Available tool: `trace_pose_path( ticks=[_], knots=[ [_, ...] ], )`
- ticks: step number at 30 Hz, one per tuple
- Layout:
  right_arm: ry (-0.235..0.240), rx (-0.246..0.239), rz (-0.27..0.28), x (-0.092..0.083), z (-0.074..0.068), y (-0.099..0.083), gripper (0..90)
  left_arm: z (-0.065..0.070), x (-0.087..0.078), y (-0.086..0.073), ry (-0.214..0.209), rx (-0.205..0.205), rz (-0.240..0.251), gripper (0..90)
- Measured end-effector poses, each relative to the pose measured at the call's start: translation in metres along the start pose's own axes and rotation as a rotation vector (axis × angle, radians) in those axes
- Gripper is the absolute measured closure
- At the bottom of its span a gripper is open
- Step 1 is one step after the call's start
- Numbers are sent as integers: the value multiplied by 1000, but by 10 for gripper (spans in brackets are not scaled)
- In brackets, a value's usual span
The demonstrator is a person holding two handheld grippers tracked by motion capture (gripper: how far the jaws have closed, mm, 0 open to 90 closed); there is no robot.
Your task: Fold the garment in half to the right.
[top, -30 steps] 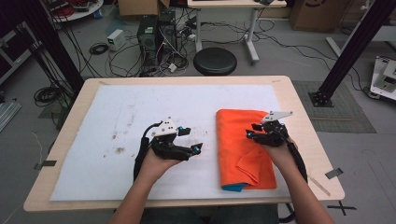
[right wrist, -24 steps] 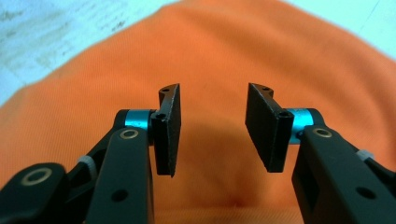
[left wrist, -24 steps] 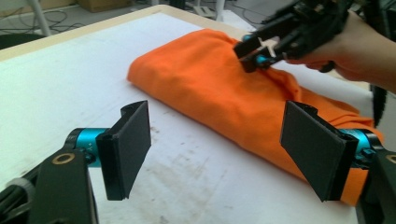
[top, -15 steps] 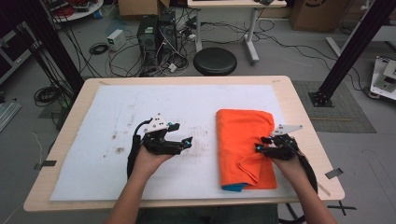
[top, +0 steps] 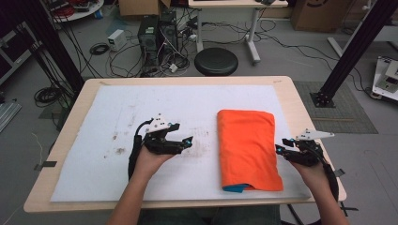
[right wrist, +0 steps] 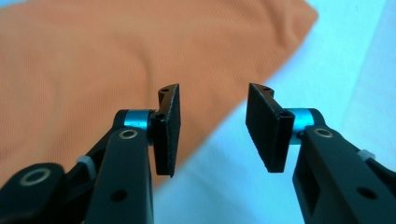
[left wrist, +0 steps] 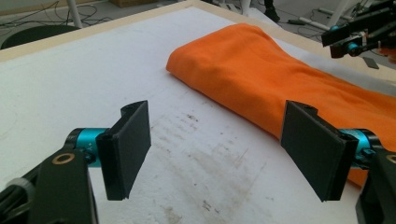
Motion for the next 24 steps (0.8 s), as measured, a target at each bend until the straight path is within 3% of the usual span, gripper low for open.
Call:
trace_pose_path(
  ticks=[4, 8, 12, 18, 19, 21, 23, 24],
  knots=[
    [4, -3, 20, 13, -1, 19, 521, -4, -3, -1, 6, -7, 6, 248],
    [-38, 28, 31, 29, 14, 38, 476, -8, -7, -1, 15, -8, 10, 248],
    [-81, 84, -14, 53, 35, 53, 478, -9, -9, -1, 13, -14, 13, 247],
    [-96, 162, -75, 88, 59, 67, 482, -13, -11, -2, 19, -15, 18, 248],
    [-89, 189, -85, 95, 63, 67, 522, -14, -11, -2, 21, -20, 16, 248],
    [-25, 237, -92, 105, 63, 64, 644, -15, -11, -3, 22, -25, 14, 248],
    [-13, 205, -107, 111, 59, 62, 832, -16, -11, -4, 22, -24, 10, 248],
    [-26, 180, -100, 111, 58, 63, 863, -17, -11, -5, 23, -26, 9, 248]
  ],
)
Point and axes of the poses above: each handheld gripper's, and its own axes: x roughly forward along the jaws, y roughly out of its top, z roughly to its right, the point moved 6 cm from there along x, roughly forward along the jaws, and after that the axes turned 8 degrees about -y, right-handed, at the moved point
